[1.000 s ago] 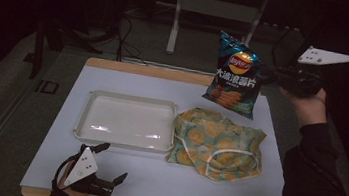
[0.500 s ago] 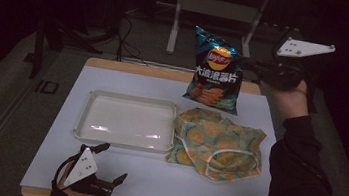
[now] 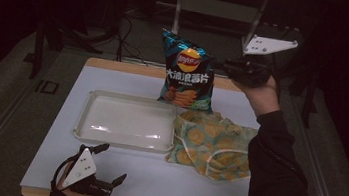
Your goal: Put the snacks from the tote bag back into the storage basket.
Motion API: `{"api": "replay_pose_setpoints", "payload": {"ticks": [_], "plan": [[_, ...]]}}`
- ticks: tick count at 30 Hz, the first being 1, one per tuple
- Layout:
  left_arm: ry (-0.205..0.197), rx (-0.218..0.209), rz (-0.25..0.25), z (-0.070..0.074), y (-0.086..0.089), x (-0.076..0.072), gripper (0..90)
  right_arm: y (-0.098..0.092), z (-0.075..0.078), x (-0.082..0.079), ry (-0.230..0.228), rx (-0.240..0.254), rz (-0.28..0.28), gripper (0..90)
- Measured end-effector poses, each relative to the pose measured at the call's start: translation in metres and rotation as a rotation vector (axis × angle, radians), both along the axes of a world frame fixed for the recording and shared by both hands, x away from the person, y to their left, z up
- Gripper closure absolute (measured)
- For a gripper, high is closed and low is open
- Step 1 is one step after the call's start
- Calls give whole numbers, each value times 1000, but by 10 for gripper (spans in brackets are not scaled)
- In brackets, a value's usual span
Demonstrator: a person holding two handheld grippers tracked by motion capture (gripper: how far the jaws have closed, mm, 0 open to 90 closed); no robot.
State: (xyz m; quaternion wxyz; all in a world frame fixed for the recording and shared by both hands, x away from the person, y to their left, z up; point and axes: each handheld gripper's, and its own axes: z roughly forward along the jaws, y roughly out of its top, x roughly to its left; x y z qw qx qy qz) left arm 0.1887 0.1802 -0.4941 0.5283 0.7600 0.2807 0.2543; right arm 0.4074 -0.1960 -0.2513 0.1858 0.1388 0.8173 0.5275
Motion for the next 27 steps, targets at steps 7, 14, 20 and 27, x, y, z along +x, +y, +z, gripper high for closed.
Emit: {"api": "replay_pose_setpoints", "payload": {"ticks": [7, 14, 20, 27], "plan": [[-1, 1, -3, 0, 0, -1, 1, 28, -7, 0, 11, 2, 57, 898], [-7, 0, -5, 0, 1, -2, 1, 55, -13, -1, 21, 3, 108, 898], [-10, 3, -10, 0, 1, -2, 1, 73, -16, -1, 25, 15, 145, 898], [-11, -1, -11, 1, 1, -4, 1, 91, -26, -1, 35, 15, 174, 897]]}}
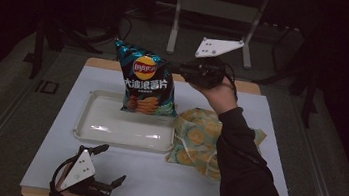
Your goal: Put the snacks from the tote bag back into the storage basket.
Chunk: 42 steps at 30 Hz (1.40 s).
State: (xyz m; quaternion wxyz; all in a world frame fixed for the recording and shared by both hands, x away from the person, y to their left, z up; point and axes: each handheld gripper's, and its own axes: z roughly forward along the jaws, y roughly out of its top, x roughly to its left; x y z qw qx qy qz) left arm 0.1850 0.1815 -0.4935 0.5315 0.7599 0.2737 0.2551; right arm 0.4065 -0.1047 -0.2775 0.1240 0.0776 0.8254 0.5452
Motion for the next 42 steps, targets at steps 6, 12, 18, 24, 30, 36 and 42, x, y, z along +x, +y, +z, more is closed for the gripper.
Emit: {"api": "replay_pose_setpoints", "payload": {"ticks": [6, 12, 18, 24, 30, 36, 42], "plan": [[2, 0, -2, 1, 1, -1, 1, 12, -17, 1, 19, -1, 35, 898], [3, 2, -5, 1, 1, -1, 1, 22, -41, 1, 58, 4, 64, 897], [5, 5, -7, 0, 1, -1, 1, 30, -65, 2, 95, 6, 93, 898], [4, 3, -7, 1, 1, -1, 1, 38, -89, 1, 129, 8, 106, 897], [4, 4, -9, 1, 1, -1, 1, 42, -113, 5, 171, -12, 105, 897], [4, 5, -10, 0, 1, -1, 1, 39, -129, 11, 207, -25, 91, 897], [7, 4, -10, 0, 0, -1, 1, 37, -138, 16, 238, -66, 57, 897]]}}
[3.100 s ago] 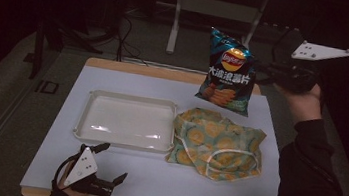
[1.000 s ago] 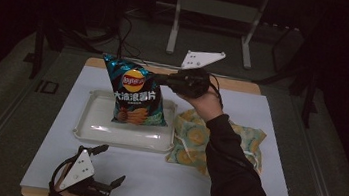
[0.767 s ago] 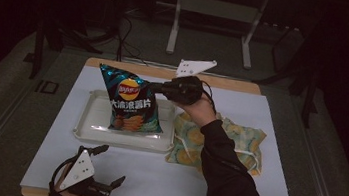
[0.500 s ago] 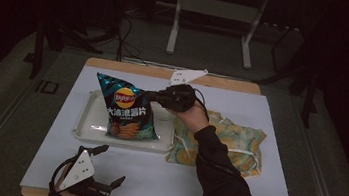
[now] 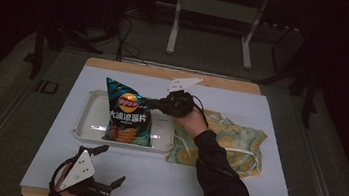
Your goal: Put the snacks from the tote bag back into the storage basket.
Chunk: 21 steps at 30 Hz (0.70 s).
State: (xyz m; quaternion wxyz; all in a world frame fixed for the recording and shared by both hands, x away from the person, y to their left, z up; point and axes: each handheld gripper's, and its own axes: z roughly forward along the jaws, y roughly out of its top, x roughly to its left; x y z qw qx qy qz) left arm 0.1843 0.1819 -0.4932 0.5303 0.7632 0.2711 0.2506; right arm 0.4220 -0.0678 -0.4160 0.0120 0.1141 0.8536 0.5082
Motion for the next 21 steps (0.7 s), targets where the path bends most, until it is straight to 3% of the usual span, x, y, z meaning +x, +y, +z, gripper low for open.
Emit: {"api": "replay_pose_setpoints", "payload": {"ticks": [5, 16, 19, 21], "plan": [[-1, 1, 0, 0, 0, 0, 1, 0, -6, 10, 36, -21, -53, 896], [-1, -1, -3, 0, 0, 0, 1, 7, -18, 24, 46, -66, -128, 890], [0, -1, -3, 0, 0, 0, 1, 9, -19, 27, 53, -75, -145, 865], [0, -1, -3, 0, 0, 0, 1, 9, -19, 29, 57, -91, -166, 798]]}}
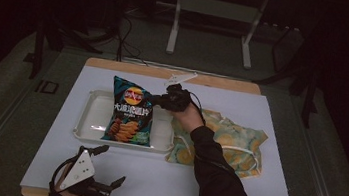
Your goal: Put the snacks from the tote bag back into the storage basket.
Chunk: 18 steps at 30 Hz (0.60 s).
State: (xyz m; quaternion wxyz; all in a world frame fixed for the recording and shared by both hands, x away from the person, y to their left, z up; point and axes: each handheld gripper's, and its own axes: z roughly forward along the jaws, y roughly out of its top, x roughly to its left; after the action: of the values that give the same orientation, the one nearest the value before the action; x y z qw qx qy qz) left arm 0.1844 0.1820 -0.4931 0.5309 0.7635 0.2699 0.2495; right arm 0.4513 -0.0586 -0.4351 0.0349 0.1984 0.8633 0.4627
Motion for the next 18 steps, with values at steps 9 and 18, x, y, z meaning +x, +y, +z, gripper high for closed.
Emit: {"api": "replay_pose_setpoints", "payload": {"ticks": [9, 18], "plan": [[1, 1, -1, 0, 0, 0, 1, -4, 4, 4, -13, -25, -61, 611], [0, 6, -2, 0, 0, 1, 1, -13, 14, 2, -29, -23, -81, 549]]}}
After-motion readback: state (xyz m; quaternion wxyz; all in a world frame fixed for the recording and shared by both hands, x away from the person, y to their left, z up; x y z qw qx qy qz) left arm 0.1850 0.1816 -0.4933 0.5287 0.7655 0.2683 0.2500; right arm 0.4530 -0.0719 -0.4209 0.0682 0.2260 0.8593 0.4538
